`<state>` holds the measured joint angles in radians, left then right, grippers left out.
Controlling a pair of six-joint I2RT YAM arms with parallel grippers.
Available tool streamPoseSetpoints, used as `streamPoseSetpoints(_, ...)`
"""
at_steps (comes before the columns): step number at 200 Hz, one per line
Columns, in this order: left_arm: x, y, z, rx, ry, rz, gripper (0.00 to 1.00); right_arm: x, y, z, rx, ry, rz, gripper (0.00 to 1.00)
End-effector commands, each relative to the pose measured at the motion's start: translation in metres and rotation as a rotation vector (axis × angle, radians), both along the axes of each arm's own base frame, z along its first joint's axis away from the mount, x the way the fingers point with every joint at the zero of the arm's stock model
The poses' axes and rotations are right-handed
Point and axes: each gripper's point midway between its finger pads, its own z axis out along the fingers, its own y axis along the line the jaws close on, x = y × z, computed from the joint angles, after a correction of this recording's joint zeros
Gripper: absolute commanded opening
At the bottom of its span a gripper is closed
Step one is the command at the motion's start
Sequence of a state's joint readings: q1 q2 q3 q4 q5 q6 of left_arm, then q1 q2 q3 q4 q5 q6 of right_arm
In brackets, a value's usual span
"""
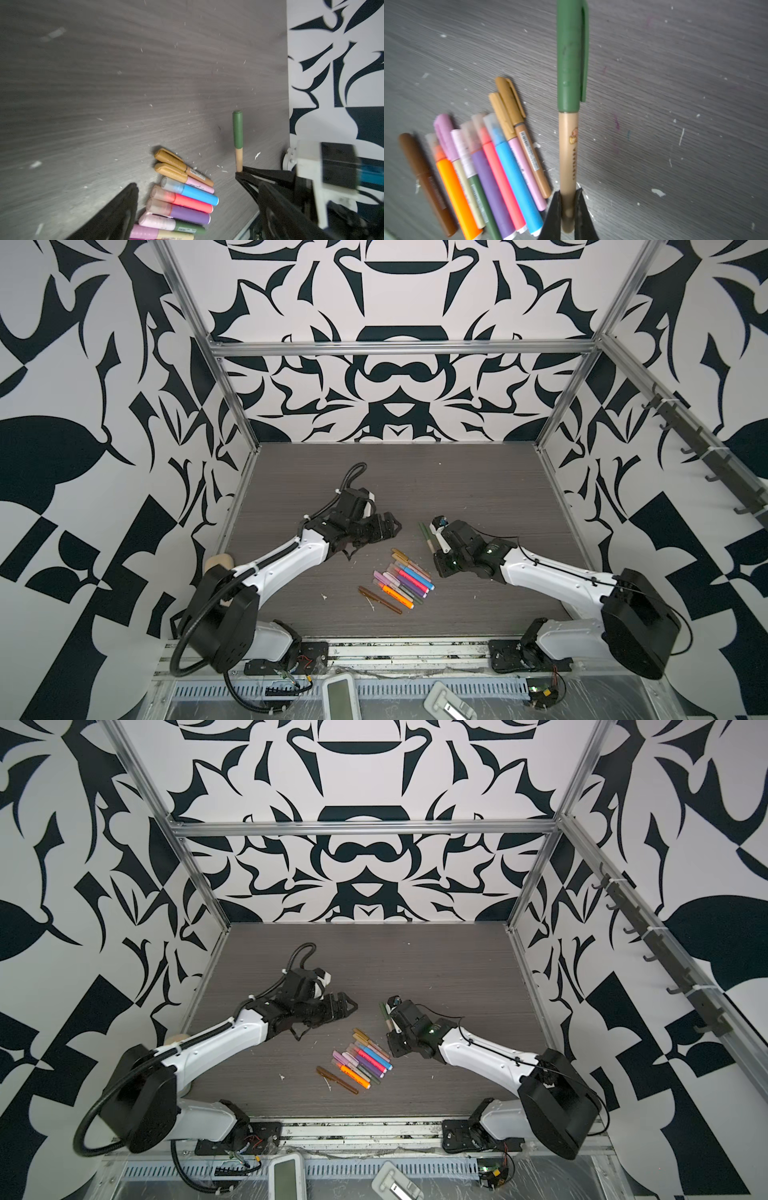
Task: Open the pen caps
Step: 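Lift the pen upright with the right gripper while the left gripper grasps its green cap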
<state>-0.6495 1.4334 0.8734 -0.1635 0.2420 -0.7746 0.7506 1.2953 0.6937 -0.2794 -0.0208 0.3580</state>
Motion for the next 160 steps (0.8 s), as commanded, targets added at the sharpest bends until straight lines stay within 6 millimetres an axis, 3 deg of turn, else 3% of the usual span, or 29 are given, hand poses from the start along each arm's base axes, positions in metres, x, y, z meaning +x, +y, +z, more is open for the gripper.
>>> streamPoseSetpoints(1, 0.002, -0.031, 0.004, -0.054, 0.005, -0.03, 0.81, 0.001, 0.013, 0.015, 0.077, -0.053, 0.044, 0.0)
streamPoseSetpoints(15, 0.002, -0.042, -0.005, -0.051, 0.027, -0.035, 0.75, 0.001, 0.011, 0.017, 0.085, -0.064, 0.038, 0.0)
streamPoseSetpoints(39, 0.007, -0.051, -0.015, -0.066, 0.044, -0.007, 0.74, 0.0, 0.009, 0.018, 0.093, -0.075, 0.03, 0.0)
streamPoseSetpoints(97, 0.021, -0.077, -0.01, -0.139, 0.039, -0.007, 0.72, 0.0, 0.013, 0.016, 0.097, -0.06, 0.037, 0.0)
streamPoseSetpoints(160, 0.028, -0.092, -0.021, -0.159, 0.062, -0.016, 0.51, 0.0, 0.013, 0.018, 0.105, -0.067, 0.042, 0.0)
